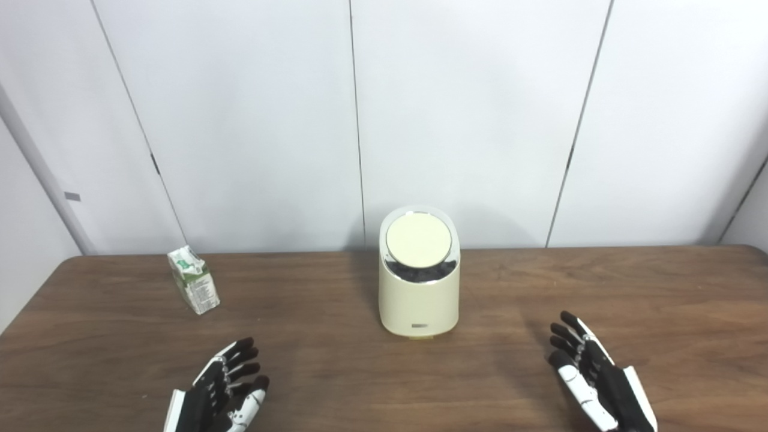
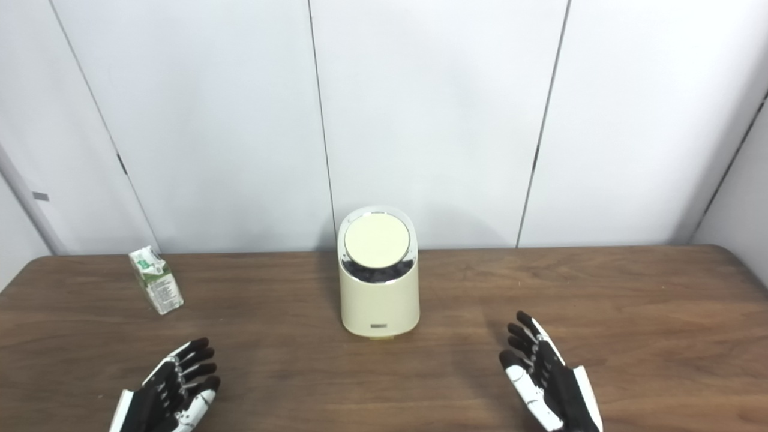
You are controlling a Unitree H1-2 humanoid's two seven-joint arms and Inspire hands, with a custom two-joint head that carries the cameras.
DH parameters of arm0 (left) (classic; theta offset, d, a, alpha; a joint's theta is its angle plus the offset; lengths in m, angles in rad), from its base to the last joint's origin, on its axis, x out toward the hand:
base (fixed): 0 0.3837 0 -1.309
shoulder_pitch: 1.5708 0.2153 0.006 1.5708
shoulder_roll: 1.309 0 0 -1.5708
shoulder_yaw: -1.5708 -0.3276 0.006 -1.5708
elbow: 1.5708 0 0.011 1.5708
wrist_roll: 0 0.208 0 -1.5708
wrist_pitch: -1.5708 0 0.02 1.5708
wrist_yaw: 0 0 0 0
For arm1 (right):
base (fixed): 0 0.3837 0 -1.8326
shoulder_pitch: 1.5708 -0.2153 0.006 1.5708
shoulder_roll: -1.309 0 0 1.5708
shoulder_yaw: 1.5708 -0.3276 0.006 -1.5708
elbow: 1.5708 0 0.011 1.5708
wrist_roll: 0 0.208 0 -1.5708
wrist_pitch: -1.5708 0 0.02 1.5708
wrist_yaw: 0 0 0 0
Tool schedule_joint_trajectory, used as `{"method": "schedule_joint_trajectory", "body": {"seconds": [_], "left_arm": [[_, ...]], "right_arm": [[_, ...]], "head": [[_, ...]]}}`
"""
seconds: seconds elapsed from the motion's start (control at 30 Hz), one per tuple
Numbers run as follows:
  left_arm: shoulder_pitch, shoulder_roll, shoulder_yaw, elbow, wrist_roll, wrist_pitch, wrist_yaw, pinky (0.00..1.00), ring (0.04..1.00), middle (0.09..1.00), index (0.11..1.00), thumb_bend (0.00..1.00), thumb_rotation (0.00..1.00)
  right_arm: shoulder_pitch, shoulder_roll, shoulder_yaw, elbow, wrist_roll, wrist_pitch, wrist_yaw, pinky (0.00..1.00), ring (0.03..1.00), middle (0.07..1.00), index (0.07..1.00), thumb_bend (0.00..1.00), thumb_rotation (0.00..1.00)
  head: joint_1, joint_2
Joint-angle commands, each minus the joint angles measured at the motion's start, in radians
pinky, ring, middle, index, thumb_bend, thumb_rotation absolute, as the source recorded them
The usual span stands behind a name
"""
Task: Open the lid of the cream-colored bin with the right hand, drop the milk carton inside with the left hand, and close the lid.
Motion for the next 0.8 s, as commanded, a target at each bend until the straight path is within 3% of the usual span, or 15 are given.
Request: {"method": "schedule_joint_trajectory", "body": {"seconds": [0.0, 0.17, 0.53, 0.77], "left_arm": [[0.006, 0.006, -0.007, 0.024, 0.008, 0.011, -0.004, 0.69, 0.758, 0.803, 0.830, 0.42, 0.20], [0.006, 0.003, -0.006, 0.024, 0.002, 0.012, -0.005, 0.70, 0.760, 0.803, 0.833, 0.41, 0.15], [0.010, 0.005, -0.008, 0.019, 0.006, 0.014, -0.005, 0.70, 0.757, 0.800, 0.834, 0.41, 0.18], [0.024, 0.001, -0.020, 0.023, 0.033, -0.005, 0.002, 0.69, 0.757, 0.807, 0.834, 0.42, 0.21]], "right_arm": [[0.000, 0.001, 0.002, -0.009, 0.012, -0.010, 0.005, 0.76, 0.856, 0.866, 0.893, 0.46, 0.66], [-0.001, 0.000, 0.004, -0.008, 0.008, -0.008, 0.003, 0.77, 0.857, 0.864, 0.891, 0.45, 0.65], [0.002, -0.003, 0.003, -0.010, 0.017, -0.013, 0.009, 0.77, 0.861, 0.871, 0.896, 0.47, 0.66], [0.012, -0.013, 0.006, -0.018, 0.013, -0.022, 0.015, 0.77, 0.863, 0.878, 0.902, 0.46, 0.66]], "head": [[0.001, 0.001], [0.003, -0.001], [0.003, -0.001], [0.020, -0.029]]}}
